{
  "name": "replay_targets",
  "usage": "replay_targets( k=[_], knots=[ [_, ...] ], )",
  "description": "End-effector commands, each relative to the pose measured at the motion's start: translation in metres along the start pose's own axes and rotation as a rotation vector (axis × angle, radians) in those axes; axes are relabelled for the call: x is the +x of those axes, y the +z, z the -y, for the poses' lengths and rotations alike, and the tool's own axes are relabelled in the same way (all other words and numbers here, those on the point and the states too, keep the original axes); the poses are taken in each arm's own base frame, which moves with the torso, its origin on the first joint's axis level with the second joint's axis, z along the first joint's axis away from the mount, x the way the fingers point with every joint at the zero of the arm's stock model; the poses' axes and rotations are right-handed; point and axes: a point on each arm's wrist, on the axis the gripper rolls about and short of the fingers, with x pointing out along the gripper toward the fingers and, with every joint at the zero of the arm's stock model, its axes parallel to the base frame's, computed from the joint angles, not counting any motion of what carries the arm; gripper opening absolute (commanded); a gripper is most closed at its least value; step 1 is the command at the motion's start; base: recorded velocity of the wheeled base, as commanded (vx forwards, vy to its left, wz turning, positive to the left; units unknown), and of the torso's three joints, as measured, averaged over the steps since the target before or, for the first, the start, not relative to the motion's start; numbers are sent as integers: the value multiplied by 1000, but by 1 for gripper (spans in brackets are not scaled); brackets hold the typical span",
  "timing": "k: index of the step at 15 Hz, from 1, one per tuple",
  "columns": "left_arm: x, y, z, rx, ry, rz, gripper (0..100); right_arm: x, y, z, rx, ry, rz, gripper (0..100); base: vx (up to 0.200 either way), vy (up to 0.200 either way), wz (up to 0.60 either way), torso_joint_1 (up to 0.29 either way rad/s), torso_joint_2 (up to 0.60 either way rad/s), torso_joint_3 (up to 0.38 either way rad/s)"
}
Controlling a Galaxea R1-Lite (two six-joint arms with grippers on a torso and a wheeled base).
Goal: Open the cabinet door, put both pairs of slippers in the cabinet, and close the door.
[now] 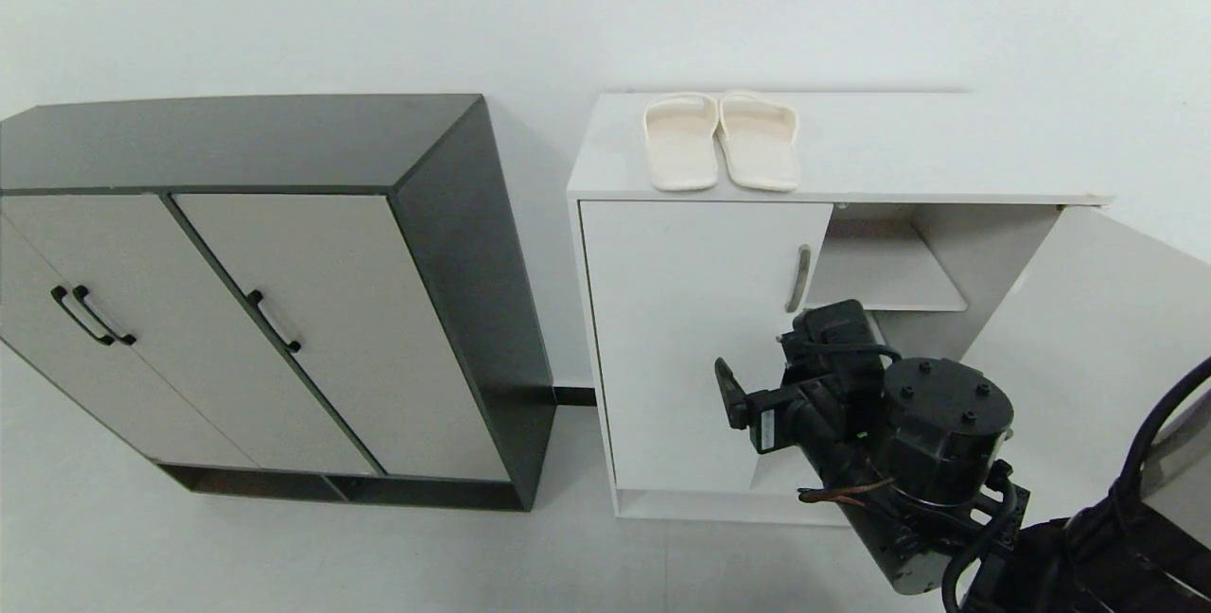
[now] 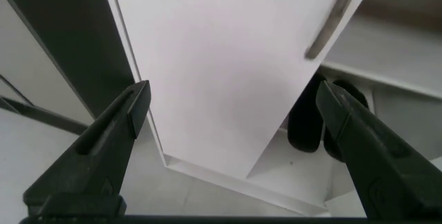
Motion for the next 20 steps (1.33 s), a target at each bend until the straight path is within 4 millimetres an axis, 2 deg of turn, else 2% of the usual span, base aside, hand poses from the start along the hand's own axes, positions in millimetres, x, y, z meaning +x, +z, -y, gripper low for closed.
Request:
replay_targets(
  k=[1,3,6,9,11,12,15,17,20],
  knots=[
    [0,0,0,0,0,1,0,0,-1,0,-3,3,-3,100,0,0,0,222,-525,-315],
    [0,0,0,-1,0,1,0,-2,3,1,7,32,29,100,0,0,0,229,-547,-317],
    [0,0,0,-1,2,1,0,-5,-2,1,-29,56,50,100,0,0,0,121,-295,-172],
    [0,0,0,0,0,1,0,-3,11,0,-61,59,35,100,0,0,0,15,-25,-12],
    [0,0,0,2,0,1,0,0,30,-4,-12,73,-1,100,0,0,0,0,0,0],
    [0,0,0,3,0,2,0,5,53,-6,55,46,-37,100,0,0,0,0,0,0],
    [0,0,0,6,0,1,0,11,92,-9,96,-86,-92,100,0,0,0,0,0,0],
    [0,0,0,5,0,1,0,16,106,-10,123,-99,-97,100,0,0,0,0,0,0],
    [0,0,0,6,0,1,0,19,113,-11,197,-107,-121,100,0,0,0,0,0,0]
  ],
)
